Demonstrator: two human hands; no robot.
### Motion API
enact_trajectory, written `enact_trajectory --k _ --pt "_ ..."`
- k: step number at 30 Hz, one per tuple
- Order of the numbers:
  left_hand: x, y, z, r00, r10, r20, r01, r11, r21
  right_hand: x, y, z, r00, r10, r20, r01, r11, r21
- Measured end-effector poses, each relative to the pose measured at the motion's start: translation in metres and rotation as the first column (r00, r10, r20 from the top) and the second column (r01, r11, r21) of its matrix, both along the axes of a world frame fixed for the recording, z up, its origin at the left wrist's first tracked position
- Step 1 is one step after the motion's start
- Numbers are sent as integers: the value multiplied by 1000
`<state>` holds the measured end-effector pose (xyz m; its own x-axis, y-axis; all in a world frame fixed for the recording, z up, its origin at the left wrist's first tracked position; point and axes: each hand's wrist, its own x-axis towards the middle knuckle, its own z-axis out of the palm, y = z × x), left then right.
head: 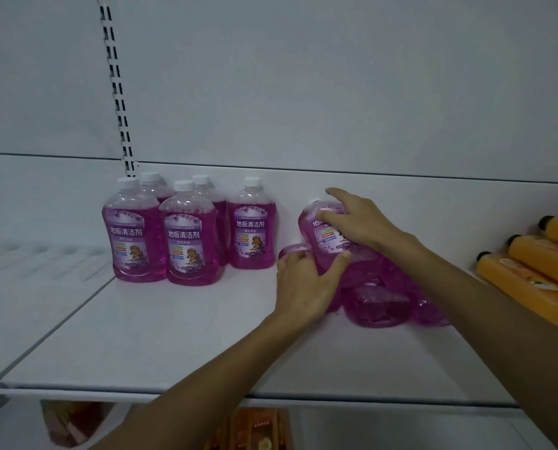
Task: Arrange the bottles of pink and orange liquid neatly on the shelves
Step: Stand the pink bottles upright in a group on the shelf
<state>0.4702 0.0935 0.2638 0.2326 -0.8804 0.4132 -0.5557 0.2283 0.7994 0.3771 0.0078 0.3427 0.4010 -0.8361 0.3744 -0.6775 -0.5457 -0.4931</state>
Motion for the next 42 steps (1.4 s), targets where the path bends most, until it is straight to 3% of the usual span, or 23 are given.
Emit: enact_trajectory --k 2,6,10,17,24,27,30,32,42 --pt "-4 7 -2 995 -8 -98 3 998 -59 1 5 3 998 24 57 -23 1000 -19" --pt "1 21 9 967 -16 -256 -24 988 -153 5 14 13 919 41 392 -43 999 -5" --pt "21 36 30 918 -146 -368 83 980 -182 20 27 30 815 170 554 -226 974 33" --pt "84 57 5 958 -218 -185 200 973 -112 45 49 15 847 396 354 -442 895 55" --pt "125 65 -17 988 -148 -52 148 989 -5 75 58 -19 897 371 242 -372 927 -41" --pt "135 67 -25 993 -55 105 53 998 29 84 62 -23 915 376 144 -357 923 -144" --pt "140 72 -35 905 91 416 -131 989 67 91 61 -27 935 347 71 -328 924 -196" --pt "139 76 -36 830 101 549 -206 970 132 94 58 -27 957 290 16 -279 934 -223" --pt "134 75 -34 669 38 742 -285 935 209 107 42 -25 974 227 22 -216 951 -221"
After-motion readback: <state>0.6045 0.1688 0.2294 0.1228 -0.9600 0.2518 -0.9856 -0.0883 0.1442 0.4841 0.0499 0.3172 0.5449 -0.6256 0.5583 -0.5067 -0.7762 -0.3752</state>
